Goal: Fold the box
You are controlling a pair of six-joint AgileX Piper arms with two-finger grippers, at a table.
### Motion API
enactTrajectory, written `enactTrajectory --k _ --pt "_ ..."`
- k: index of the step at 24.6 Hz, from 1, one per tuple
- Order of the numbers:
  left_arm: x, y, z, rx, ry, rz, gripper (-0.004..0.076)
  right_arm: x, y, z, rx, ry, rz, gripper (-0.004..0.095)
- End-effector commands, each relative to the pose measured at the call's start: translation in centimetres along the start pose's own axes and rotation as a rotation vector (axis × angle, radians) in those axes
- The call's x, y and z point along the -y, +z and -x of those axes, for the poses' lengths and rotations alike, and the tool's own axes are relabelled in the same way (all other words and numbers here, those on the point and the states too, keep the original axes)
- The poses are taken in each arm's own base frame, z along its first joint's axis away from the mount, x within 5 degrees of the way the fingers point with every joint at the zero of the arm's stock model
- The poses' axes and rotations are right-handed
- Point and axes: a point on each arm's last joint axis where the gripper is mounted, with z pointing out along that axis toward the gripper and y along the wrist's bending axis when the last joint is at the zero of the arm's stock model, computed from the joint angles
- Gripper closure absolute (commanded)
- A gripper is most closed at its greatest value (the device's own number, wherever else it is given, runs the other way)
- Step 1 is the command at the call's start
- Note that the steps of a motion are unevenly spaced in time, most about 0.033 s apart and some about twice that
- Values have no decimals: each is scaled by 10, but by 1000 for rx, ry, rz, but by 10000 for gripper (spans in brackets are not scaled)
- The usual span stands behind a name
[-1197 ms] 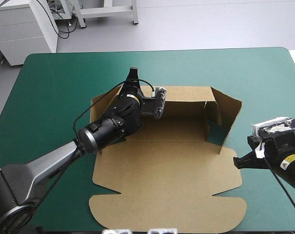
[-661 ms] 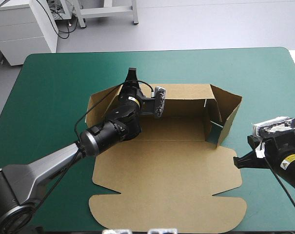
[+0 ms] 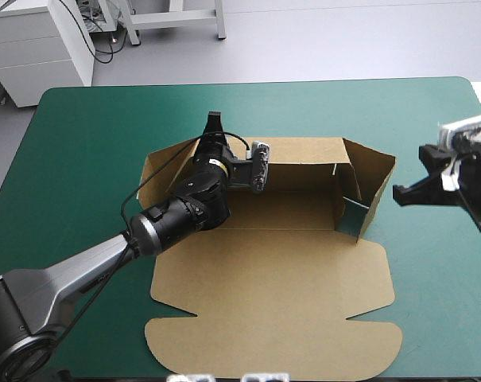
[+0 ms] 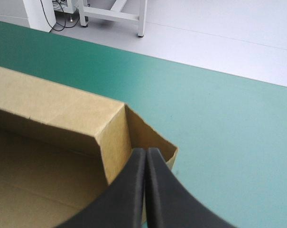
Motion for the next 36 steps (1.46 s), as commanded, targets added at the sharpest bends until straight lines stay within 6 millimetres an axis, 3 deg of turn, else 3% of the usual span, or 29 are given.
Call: enactTrajectory --k 1,4,8,14,20,27,36 --pt "-15 -15 -7 6 -42 44 731 8 9 44 78 -1 -36 922" --pt "-14 -15 -9 -13 -48 31 731 13 39 70 0 20 -25 922" --pt "-13 -15 -11 -42 -48 22 731 17 82 81 -123 50 -11 922" --pt "-13 -15 -11 -44 -66 21 731 19 146 74 -315 104 11 922" --pt "-13 -15 -11 -42 -66 27 731 18 209 49 -452 137 22 922" --pt "-13 -15 -11 -46 -77 22 731 17 239 31 -528 154 27 922" --pt "-13 -16 -12 -53 -84 24 731 9 239 4 -687 148 97 922"
